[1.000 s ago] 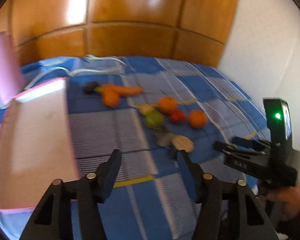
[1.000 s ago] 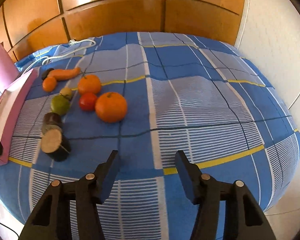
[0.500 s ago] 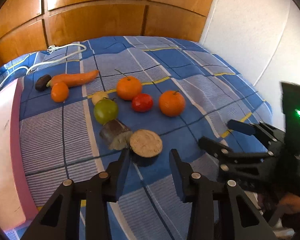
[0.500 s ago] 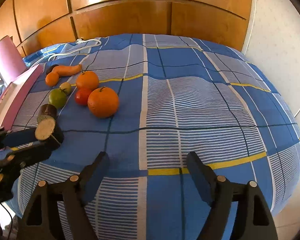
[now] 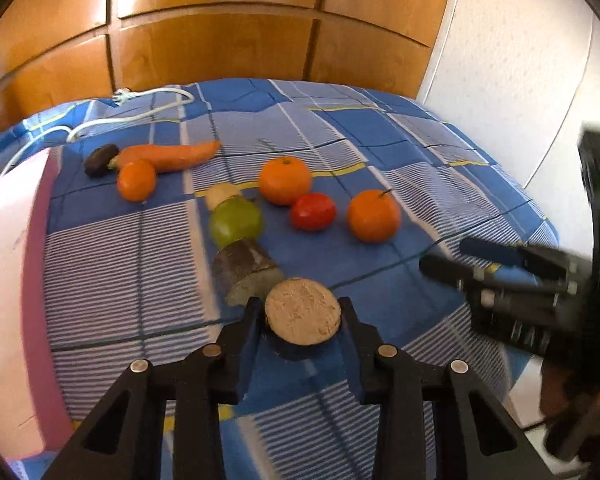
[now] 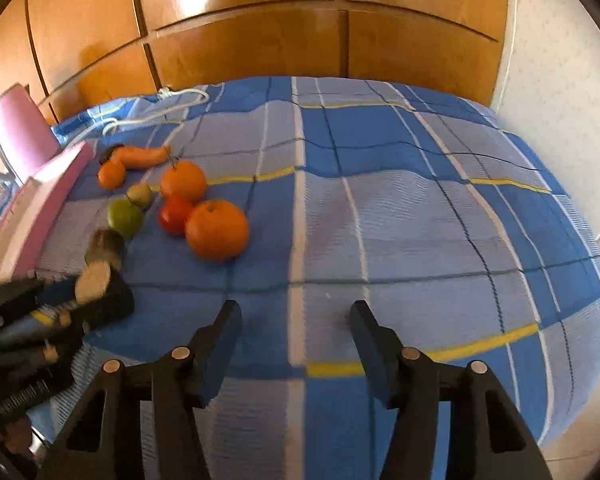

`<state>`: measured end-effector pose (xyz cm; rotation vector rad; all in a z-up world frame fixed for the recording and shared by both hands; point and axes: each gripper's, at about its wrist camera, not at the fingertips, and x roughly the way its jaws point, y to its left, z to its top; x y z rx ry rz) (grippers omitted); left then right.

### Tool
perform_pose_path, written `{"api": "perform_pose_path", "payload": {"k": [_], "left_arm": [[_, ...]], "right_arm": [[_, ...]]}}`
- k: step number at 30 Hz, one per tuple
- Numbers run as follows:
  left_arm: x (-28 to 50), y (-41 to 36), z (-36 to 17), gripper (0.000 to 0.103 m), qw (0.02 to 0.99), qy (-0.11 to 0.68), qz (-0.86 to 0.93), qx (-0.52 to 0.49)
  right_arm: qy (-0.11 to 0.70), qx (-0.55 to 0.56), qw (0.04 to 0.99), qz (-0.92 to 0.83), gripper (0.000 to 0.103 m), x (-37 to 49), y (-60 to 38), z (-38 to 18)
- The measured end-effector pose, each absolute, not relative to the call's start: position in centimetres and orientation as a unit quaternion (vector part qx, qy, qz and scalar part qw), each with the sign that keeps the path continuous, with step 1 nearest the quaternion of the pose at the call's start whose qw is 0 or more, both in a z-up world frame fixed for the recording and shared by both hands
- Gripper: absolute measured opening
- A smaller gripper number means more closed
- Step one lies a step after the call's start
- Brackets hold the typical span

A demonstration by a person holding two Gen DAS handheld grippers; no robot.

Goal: Organize fruits
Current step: 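Grasp the round eggplant slice with the left tool while the right tool grasps an orange, then carry both into the pink tray and open both tools to release them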

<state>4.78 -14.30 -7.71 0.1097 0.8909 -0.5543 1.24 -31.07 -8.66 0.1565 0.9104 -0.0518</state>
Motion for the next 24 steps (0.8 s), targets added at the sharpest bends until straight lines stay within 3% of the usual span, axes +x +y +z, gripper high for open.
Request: {"api": "perform_pose_path", "payload": {"k": [11, 13, 24], "left_arm": [[3.9, -13.4, -8.5, 0.037, 0.879, 0.389, -0.268, 0.07], [3.9, -13.4, -8.5, 0.036, 0.878, 0.39, -0.267, 0.069], [3.4, -12.0, -7.9, 0.036, 0.876, 0.409, -0.251, 0.048]], "right_arm": [[0.439, 0.039, 0.898, 0.013, 0.057, 6.2, -27.6, -8.7], [0.442, 0.034, 0.896, 0.015, 0.041, 6.6, -27.4, -9.1], [0.443, 0.045, 0.895, 0.016, 0.04, 4.5, -27.2, -9.0]]}}
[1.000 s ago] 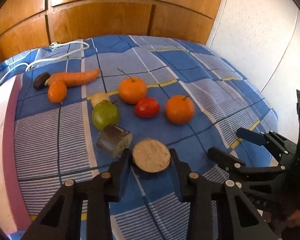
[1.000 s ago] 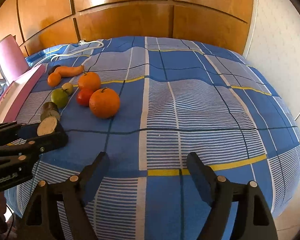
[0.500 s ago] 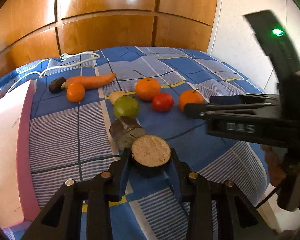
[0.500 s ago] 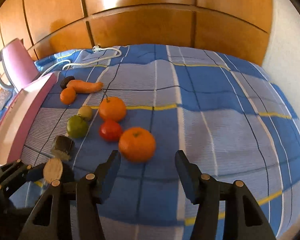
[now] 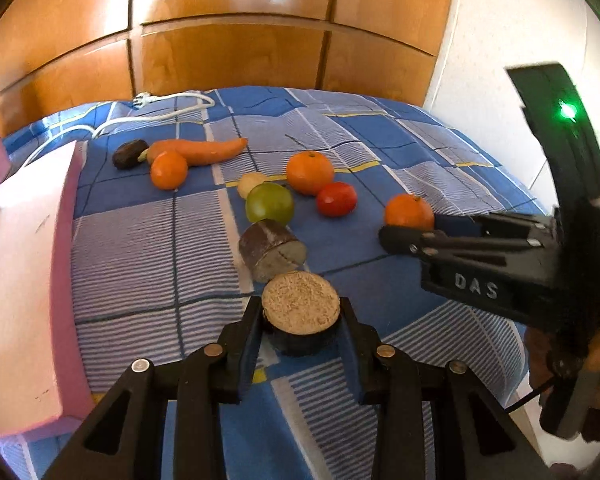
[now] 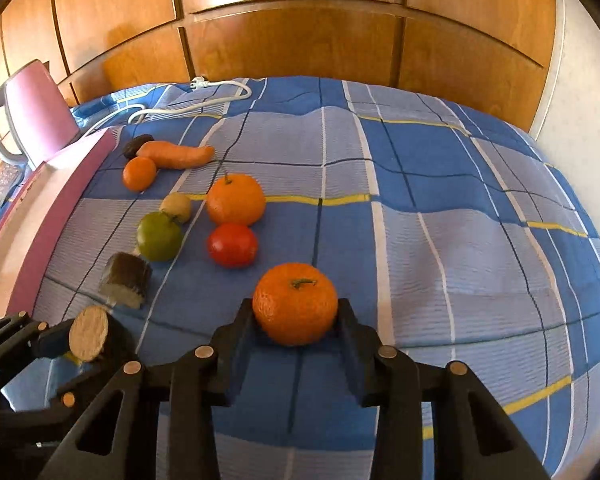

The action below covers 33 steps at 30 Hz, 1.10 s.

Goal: Organize fruits
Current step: 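Carry both into the pink tray and open both tools to release them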

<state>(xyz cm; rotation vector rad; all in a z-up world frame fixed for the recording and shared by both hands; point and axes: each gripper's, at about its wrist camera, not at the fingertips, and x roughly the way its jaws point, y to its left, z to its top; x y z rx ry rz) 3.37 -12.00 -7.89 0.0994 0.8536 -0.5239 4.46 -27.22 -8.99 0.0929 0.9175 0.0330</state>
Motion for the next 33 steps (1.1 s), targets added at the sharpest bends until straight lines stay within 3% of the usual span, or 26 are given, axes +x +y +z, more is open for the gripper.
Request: {"api": "perform_pose_path", "payload": {"k": [17, 33], "left_arm": [[3.1, -6.2, -4.0, 0.036, 0.917, 0.369, -0.153, 0.002], [4.8, 4.7, -0.9, 0.036, 0.938, 0.339, -0.005, -0.077]], "right_arm": [[0.425, 0.042, 0.902, 0.065, 0.039, 2.3, -23.4, -6.0], [0.412, -0.007, 0.891, 0.19, 0.039, 4.9, -13.9, -3.0]]}}
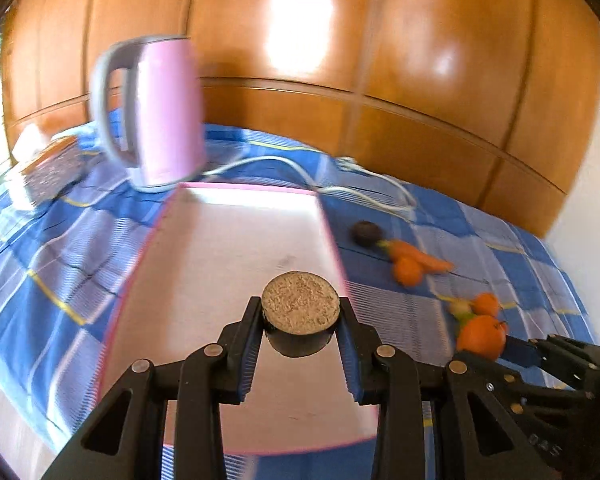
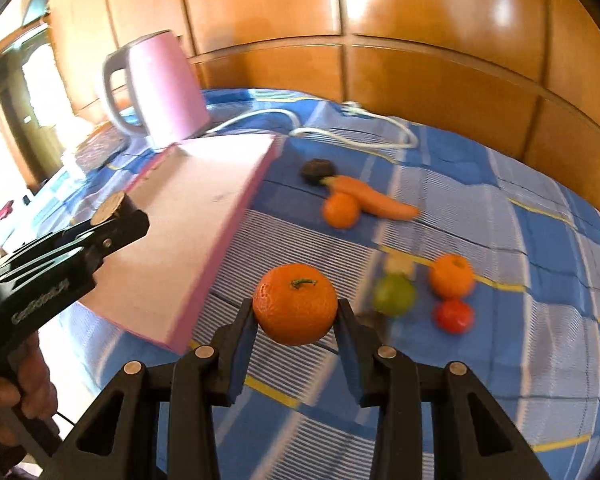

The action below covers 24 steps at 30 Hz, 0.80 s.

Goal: Organize fruits
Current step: 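Carry both into the pink tray and open both tools to release them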

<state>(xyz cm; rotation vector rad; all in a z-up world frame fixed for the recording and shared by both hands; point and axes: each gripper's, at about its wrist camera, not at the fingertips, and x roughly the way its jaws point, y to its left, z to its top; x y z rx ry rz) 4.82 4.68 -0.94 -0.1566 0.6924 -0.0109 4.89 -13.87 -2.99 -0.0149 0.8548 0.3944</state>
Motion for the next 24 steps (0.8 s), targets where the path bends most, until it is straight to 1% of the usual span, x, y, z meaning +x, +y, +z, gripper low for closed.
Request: {"api": "perform_pose_path", "payload": {"k": [9, 10, 11, 13, 19, 24], "left_arm": [[6.3, 10.3, -2.2, 0.037, 0.926, 0.359, 0.071, -0.096], [6.4, 10.6, -2.3, 0.037, 0.925, 0.359, 0.073, -0.097], [6.3, 10.9, -2.3, 0.04, 0.926, 0.358, 0.079, -0.095], [5.9, 11.3, -2.4, 0.041, 0.927, 0.353, 0.087, -0.094], [5.2, 12.1, -2.3, 0.042, 0.926, 0.347, 0.109, -0.101], [4.7, 11.5, -2.0, 0.042, 0.928, 0.343, 0.106, -0.1]], "right_arm": [[0.405, -0.024, 0.88, 0.245, 0.039, 8.3, -6.5, -1.9], [0.405, -0.018, 0.88, 0.246, 0.039, 9.1, -5.7, -1.8], [0.407, -0.013, 0.879, 0.249, 0.04, 9.6, -5.2, -1.6], [0.412, -0.001, 0.875, 0.254, 0.04, 10.7, -4.1, -1.5], [0.41, -0.001, 0.875, 0.258, 0.041, 10.7, -2.7, -1.4], [0.411, 0.001, 0.878, 0.245, 0.041, 9.4, -3.7, -1.9]]}}
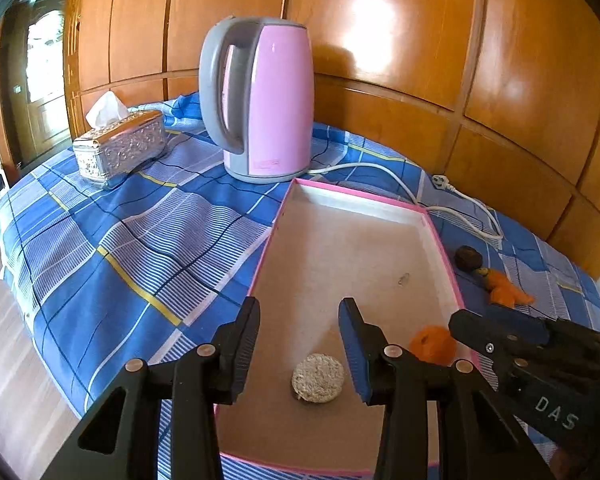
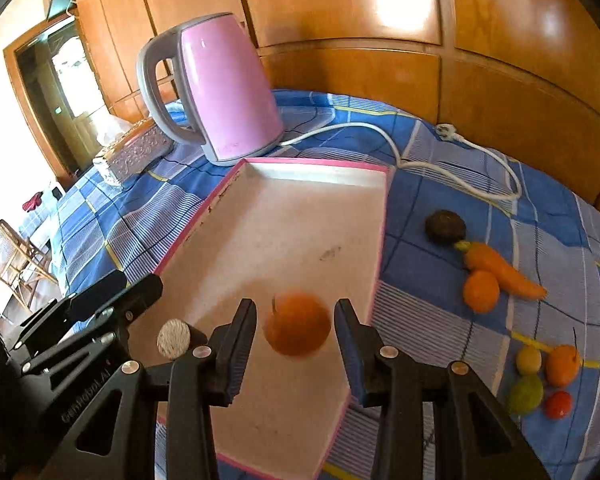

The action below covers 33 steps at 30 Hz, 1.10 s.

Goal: Organize fruits
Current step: 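Carry both into the pink tray and open both tools to release them, then withdraw both open tools from the tray toward the remaining produce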

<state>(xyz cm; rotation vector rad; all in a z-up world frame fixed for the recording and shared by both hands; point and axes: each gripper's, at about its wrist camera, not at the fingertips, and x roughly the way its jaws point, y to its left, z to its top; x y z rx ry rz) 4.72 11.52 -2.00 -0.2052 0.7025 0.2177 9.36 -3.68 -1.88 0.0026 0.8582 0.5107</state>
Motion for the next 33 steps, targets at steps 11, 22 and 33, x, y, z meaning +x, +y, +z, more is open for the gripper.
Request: {"api": "perform_pose_path", "payload": {"k": [11, 22, 33], "left_arm": [[3.8, 8.4, -1.2, 0.042, 0.933, 0.343, 0.072, -0.079], [3.2, 4.6, -1.2, 0.042, 0.934, 0.351, 0.03, -0.054], [2.9, 1.5, -1.5, 0.042, 0.932, 0.361, -0.013, -0.035]], "right_arm": [[0.385, -0.006, 0.899, 0.21, 0.041, 6.5, -6.6, -0.8], [0.388, -0.005, 0.905, 0.174, 0.041, 5.2, -9.3, -1.5], [0.394, 0.008, 0.91, 0.127, 0.041, 4.1, -13.4, -2.6]]}}
